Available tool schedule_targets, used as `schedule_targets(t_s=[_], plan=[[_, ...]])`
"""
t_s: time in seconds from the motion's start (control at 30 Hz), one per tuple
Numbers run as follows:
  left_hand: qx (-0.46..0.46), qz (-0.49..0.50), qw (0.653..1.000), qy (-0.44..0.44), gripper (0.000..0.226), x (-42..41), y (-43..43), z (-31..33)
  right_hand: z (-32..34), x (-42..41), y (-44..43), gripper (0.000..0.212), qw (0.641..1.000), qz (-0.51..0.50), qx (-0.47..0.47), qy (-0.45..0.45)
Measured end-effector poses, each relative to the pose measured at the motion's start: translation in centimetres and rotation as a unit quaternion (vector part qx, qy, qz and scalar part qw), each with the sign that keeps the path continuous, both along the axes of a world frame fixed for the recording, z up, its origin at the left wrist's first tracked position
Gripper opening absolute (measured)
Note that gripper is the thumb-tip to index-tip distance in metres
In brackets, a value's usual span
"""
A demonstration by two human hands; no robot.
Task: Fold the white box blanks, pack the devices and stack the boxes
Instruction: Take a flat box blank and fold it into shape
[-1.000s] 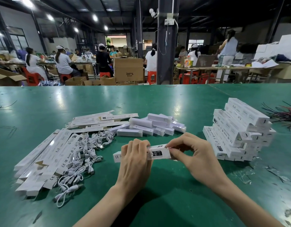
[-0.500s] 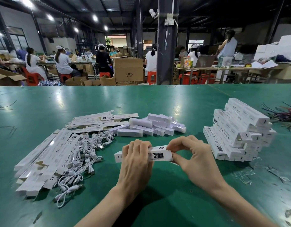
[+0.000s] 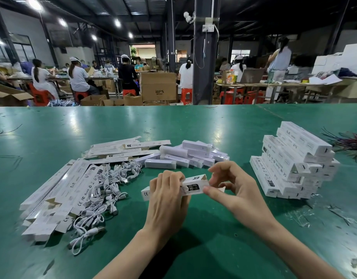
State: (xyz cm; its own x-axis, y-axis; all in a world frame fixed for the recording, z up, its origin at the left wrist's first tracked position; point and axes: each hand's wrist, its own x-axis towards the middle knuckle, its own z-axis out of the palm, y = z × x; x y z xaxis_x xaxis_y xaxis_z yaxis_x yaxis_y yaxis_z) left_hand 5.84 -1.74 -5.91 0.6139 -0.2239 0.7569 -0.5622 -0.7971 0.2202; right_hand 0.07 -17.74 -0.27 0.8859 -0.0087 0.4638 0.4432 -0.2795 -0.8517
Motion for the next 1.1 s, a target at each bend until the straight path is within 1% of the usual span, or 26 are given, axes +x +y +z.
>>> schedule_targets(t_s=[0.03, 0.07, 0.13, 0.17, 0.3, 0.43, 0.57, 0.67, 0.77, 0.83, 1.0, 1.07, 1.1], plan=[[0.003, -0.001, 1.000, -0.002, 0.043, 0.0, 0.0, 0.0, 0.0, 0.1, 0.0, 0.029, 1.000, 0.000, 0.010, 0.017], [0.003, -0.003, 1.000, -0.005, 0.040, 0.0, -0.1, 0.1, -0.1, 0.1, -0.1, 0.026, 0.999, 0.001, 0.021, 0.038], [0.006, -0.005, 1.000, -0.007, 0.024, 0.0, 0.0, 0.2, -0.2, 0.2, 0.0, 0.021, 0.996, 0.008, 0.042, 0.083], [0.009, -0.004, 1.000, -0.007, 0.021, 0.0, 0.0, 0.2, -0.2, 0.3, -0.1, 0.019, 0.993, 0.011, 0.058, 0.102], [0.022, 0.002, 1.000, -0.006, 0.026, 0.1, 0.1, 0.2, -0.1, 0.6, -0.2, 0.014, 0.976, 0.035, 0.145, 0.160], [0.022, -0.006, 1.000, -0.013, 0.024, 0.0, 0.0, 0.2, -0.1, 0.7, -0.3, 0.015, 0.968, 0.036, 0.169, 0.180], [0.028, -0.022, 0.999, -0.004, 0.024, 0.0, 0.1, 0.4, 0.2, 0.7, -0.5, 0.016, 0.942, 0.066, 0.224, 0.240], [0.037, -0.052, 0.998, 0.006, 0.026, -0.1, 0.0, 0.4, 0.2, 0.6, -0.3, 0.013, 0.931, 0.092, 0.226, 0.271], [0.055, -0.118, 0.991, 0.019, 0.027, -0.2, -0.1, 0.4, -0.1, 0.6, 0.0, 0.015, 0.933, 0.091, 0.207, 0.280], [0.067, -0.142, 0.987, 0.031, 0.026, -0.3, 0.1, 0.6, -0.2, 0.6, 0.1, 0.016, 0.932, 0.089, 0.202, 0.287], [0.085, -0.153, 0.983, 0.046, 0.036, -0.6, 0.5, 0.9, -0.5, 0.6, 0.1, 0.020, 0.931, 0.096, 0.202, 0.288], [0.084, -0.156, 0.983, 0.052, 0.039, -0.7, 0.6, 1.0, -0.7, 0.6, 0.1, 0.016, 0.932, 0.109, 0.206, 0.278], [0.084, -0.157, 0.983, 0.053, 0.040, -0.7, 0.7, 1.1, -0.8, 0.6, 0.0, 0.010, 0.930, 0.123, 0.214, 0.271]])
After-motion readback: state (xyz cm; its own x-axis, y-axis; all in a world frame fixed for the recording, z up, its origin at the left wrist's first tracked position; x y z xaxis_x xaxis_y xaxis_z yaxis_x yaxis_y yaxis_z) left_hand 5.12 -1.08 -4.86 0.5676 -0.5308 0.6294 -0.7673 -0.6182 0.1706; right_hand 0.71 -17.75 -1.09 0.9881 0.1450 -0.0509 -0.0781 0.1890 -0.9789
